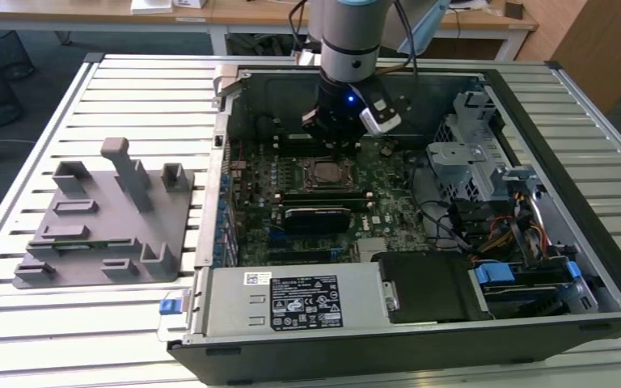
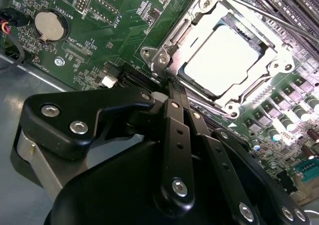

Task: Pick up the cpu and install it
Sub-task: 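Install the first cpu locking lever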

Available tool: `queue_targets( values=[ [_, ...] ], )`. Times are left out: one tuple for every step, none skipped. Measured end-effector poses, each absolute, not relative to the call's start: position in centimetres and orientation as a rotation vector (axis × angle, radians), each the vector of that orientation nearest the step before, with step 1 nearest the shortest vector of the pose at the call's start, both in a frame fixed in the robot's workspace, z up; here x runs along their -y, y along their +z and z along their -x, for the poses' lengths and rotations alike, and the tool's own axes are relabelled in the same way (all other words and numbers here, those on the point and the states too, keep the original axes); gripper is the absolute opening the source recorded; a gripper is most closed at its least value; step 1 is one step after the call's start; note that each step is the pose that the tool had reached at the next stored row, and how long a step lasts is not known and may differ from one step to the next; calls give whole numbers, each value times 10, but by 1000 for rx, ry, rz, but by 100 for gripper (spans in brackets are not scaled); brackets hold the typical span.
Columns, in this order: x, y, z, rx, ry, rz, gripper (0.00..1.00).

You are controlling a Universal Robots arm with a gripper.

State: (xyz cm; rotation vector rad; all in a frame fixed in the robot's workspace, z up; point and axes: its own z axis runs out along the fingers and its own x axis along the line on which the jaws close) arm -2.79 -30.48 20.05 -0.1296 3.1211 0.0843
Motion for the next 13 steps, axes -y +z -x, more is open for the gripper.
queue_targets(
  values=[
    [305,200,28,-3121,83,130,11],
    [305,199,28,-3121,83,130,11],
    [305,198,28,-3122,81,130,11],
    [305,198,28,-3121,81,130,11],
    [305,197,28,-3121,80,130,11],
    [305,197,28,-3122,80,130,11],
    [305,197,28,-3122,80,130,11],
    [305,197,28,-3121,80,130,11],
    [305,197,28,-3121,80,130,11],
    [305,198,28,-3121,80,130,11],
    [305,198,28,-3121,80,130,11],
    [305,199,28,-3121,80,130,11],
    [305,199,28,-3121,80,130,11]
  ],
)
